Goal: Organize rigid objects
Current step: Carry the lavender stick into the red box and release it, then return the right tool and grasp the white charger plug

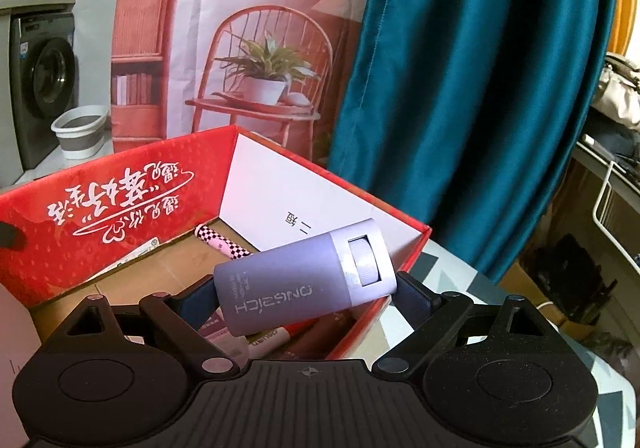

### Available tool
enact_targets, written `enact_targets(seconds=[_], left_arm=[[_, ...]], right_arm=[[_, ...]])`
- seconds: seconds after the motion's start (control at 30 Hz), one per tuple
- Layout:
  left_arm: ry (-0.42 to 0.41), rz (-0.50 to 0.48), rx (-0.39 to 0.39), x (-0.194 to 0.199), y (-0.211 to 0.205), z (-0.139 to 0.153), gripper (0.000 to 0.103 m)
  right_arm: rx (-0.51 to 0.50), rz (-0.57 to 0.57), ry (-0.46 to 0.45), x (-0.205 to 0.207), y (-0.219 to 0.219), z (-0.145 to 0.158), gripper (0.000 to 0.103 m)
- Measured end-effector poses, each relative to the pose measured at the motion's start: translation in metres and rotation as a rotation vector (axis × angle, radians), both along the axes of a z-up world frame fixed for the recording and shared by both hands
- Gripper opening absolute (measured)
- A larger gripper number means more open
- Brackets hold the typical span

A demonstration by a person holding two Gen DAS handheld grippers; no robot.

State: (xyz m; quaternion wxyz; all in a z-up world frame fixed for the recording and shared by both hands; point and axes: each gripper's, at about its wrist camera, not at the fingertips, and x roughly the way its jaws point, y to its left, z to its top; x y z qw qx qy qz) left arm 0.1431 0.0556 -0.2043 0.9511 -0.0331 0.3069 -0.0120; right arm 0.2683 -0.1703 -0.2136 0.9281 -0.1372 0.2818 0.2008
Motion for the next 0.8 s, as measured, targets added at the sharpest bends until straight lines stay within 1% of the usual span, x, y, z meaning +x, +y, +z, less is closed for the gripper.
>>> enact_targets(seconds=[0.17, 0.33, 0.43, 0.57, 0.67, 0.8], left_arm=[[0.0, 0.0, -0.001, 0.0, -0.001, 0.0, 0.011], [0.0, 0.0, -0.003, -0.001, -0.001, 0.0, 0.011], [-0.001, -0.001, -0.005, -0.001, -0.001, 0.0, 0.011], [-0.001, 0.0, -0.006, -0.001, 0.0, 0.0, 0.011], [0.0, 0.0, -0.006, -0.001, 0.0, 0.0, 0.011], [0.001, 0.002, -0.009, -0.001, 0.001, 0.001, 0.011]], right_arm=[[0.024, -0.012, 0.02, 0.002, -0.001, -0.001, 0.092], [0.082, -0.038, 0.041, 0.004, -0.007, 0.002, 0.093], [0.123, -0.057, 0.032, 0.001, -0.015, 0.006, 0.093], [0.157, -0.115, -0.027, -0.004, -0.036, 0.017, 0.093], [0.173, -0.179, -0.068, -0.004, -0.059, 0.023, 0.093], [0.151, -0.294, -0.086, 0.001, -0.092, 0.016, 0.093]])
